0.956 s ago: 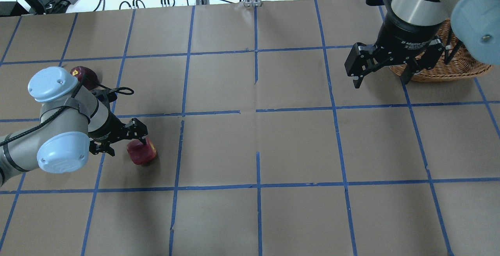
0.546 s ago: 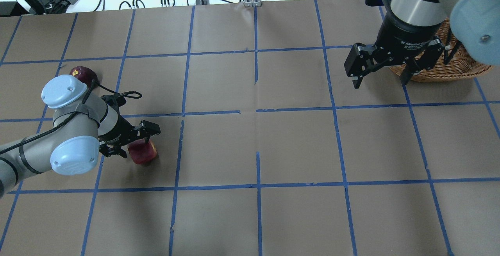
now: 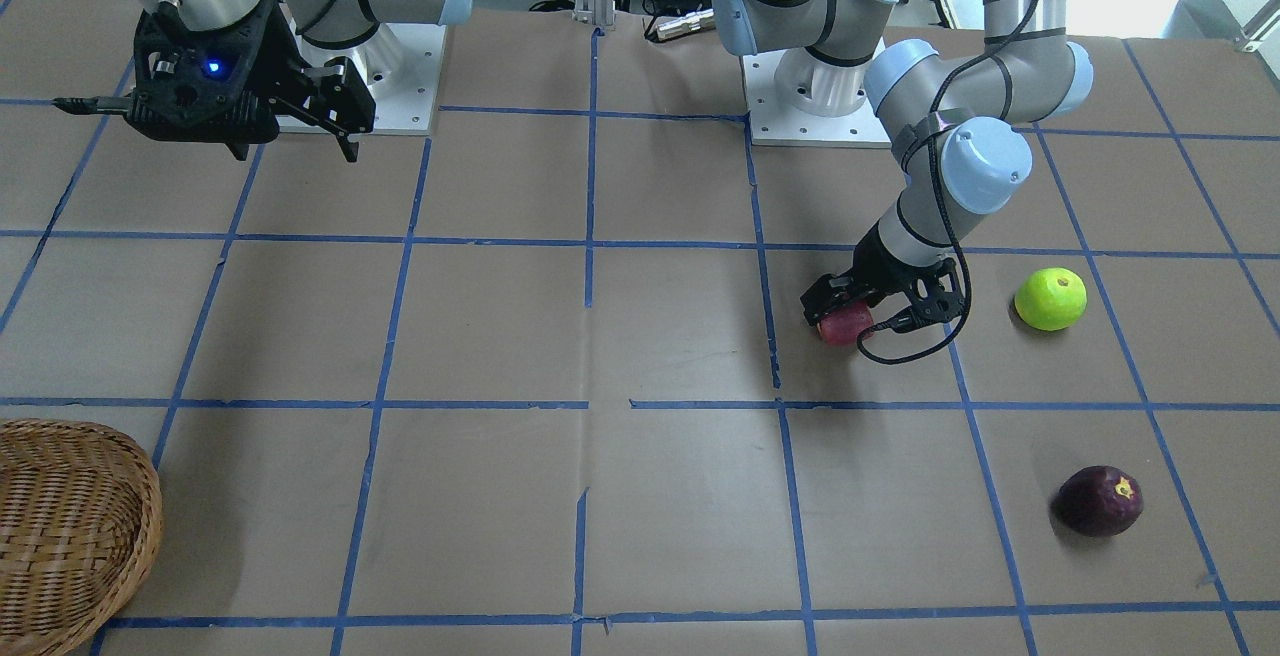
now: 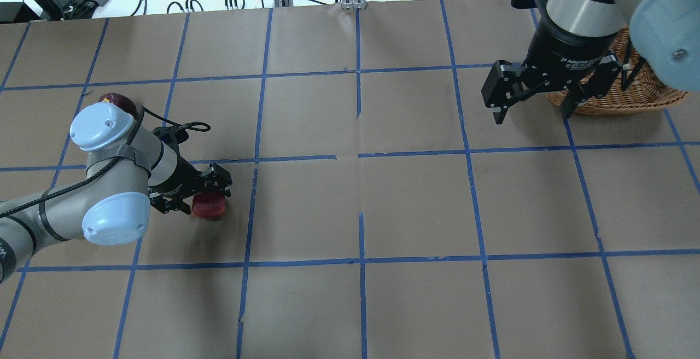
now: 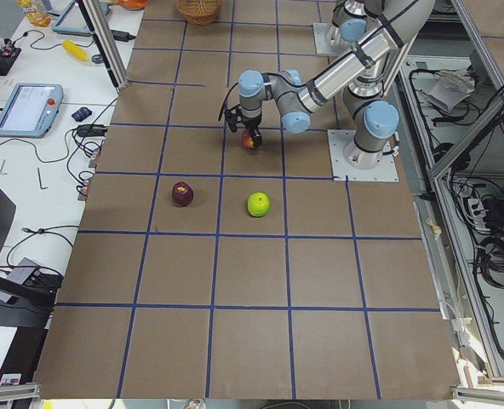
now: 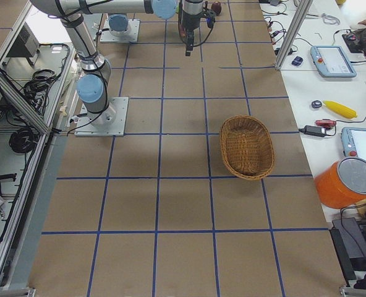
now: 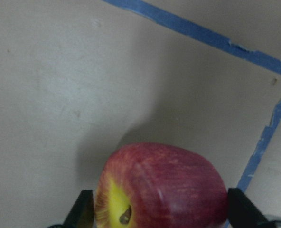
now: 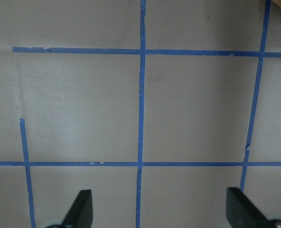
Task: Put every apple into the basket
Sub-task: 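Lower the left gripper and close it on the red apple, then carry the red apple to the table center and open the left gripper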
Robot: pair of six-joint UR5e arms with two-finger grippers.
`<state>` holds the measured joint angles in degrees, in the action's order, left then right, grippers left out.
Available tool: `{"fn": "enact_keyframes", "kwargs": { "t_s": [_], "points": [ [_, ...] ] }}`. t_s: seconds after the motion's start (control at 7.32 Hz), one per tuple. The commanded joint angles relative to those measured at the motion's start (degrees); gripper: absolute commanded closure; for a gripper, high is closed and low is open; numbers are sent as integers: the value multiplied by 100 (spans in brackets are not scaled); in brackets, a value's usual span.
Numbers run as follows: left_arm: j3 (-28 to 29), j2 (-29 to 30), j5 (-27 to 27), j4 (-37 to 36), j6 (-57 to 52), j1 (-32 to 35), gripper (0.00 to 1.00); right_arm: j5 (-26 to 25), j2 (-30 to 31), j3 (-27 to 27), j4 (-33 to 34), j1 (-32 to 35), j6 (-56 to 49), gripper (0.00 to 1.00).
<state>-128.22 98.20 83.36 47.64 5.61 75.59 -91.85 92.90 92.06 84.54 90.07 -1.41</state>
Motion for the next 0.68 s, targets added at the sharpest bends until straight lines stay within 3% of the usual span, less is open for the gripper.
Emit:
{"fn": "enact_keyframes", "kwargs": {
  "t_s": [0.0,0.14,0.27,0.41,0.55],
  "points": [
    [-19,41,5,-1,-16,9,0,0,0,-4,1,-7,0,0],
    [-2,41,57,-1,-85,9,16,0,0,5,-8,-7,9,0],
    [59,41,101,-1,-199,9,64,9,0,5,-8,-7,9,0],
    [60,41,250,-1,-244,9,93,9,0,5,-8,-7,9,0],
    [173,-11,243,-1,-236,52,100,18,-17,5,-8,-7,0,0]
  ]
}}
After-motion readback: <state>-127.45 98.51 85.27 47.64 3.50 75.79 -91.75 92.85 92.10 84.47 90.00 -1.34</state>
